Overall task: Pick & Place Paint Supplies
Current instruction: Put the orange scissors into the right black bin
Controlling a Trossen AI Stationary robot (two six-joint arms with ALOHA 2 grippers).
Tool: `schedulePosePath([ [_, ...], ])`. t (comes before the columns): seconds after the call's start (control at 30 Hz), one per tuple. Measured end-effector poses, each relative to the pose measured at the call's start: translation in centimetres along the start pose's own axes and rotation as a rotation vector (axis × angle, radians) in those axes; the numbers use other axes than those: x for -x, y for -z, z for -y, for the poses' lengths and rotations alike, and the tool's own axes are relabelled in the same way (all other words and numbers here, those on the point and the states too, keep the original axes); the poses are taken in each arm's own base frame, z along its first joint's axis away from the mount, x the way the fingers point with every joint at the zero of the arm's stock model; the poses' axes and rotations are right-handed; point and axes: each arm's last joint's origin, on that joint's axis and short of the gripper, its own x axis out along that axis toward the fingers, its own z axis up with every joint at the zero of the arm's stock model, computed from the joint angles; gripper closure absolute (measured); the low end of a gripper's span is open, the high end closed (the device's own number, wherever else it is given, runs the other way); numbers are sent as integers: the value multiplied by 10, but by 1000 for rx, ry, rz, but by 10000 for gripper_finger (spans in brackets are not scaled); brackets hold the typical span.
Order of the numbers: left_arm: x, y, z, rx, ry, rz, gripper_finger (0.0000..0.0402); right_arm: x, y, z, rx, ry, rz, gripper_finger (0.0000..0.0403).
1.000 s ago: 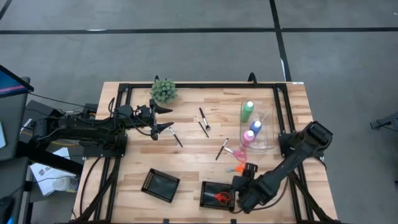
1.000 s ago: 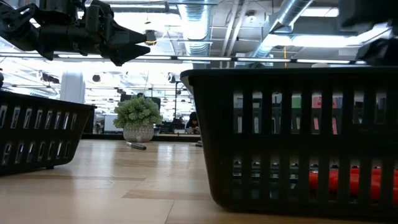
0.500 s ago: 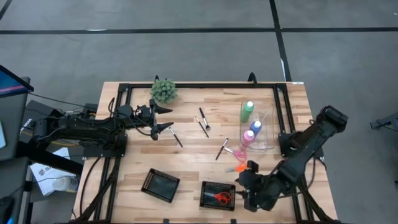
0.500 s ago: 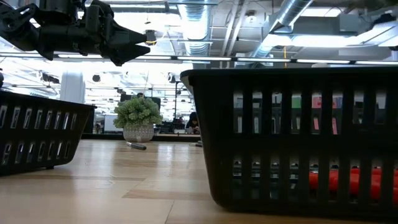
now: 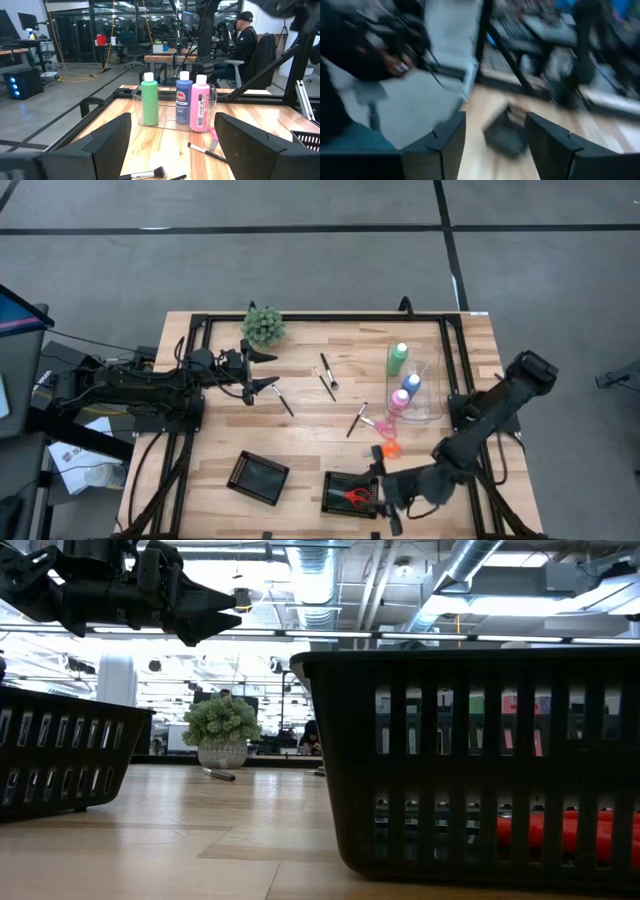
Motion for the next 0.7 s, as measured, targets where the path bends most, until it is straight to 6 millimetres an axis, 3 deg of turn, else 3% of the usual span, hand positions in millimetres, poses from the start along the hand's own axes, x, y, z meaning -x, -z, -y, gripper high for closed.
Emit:
schedulePosePath([
  [0.13, 0, 0, 0, 0, 0, -1, 121, -7, 30, 14, -25, -120, 144, 232],
  [0.3, 0, 0, 0, -2, 0, -4, 121, 8, 69, 25, -137, -125, 78, 256],
  [0.57, 0, 1, 0, -2, 0, -8, 121, 43, 120, 39, -400, 26, -279, 270],
  [0.7, 0, 2, 0, -1, 0, -16, 121, 56, 133, 43, -481, 98, -439, 269],
])
